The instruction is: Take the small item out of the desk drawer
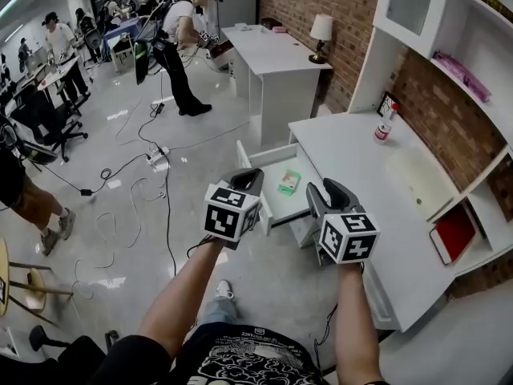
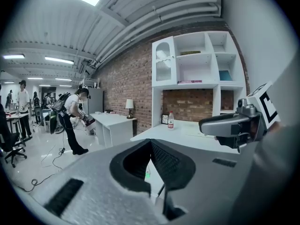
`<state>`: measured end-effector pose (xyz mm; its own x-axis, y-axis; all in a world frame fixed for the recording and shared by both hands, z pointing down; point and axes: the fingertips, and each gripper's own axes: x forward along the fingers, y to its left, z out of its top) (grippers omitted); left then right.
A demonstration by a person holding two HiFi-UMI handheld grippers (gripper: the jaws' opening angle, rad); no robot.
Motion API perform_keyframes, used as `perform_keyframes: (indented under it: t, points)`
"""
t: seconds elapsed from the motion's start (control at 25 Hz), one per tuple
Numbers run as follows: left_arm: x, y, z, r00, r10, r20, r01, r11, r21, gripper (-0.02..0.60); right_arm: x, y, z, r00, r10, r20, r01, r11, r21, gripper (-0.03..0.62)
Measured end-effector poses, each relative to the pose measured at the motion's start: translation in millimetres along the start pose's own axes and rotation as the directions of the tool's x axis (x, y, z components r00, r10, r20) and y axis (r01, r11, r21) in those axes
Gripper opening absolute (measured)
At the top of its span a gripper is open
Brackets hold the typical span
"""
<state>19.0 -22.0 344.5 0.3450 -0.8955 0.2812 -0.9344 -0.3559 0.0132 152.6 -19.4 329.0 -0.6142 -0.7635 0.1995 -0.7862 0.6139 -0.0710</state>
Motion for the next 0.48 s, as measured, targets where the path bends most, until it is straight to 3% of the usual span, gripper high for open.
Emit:
perform_keyframes:
  t: [0.48]
  points:
    - [60.0, 100.8, 16.3, 0.996, -0.083, -0.021, 0.083, 0.997, 0.002, 0.0, 104.9, 3.2, 8.1, 0.995, -0.089, -0.046, 0.091, 0.995, 0.049, 0.212]
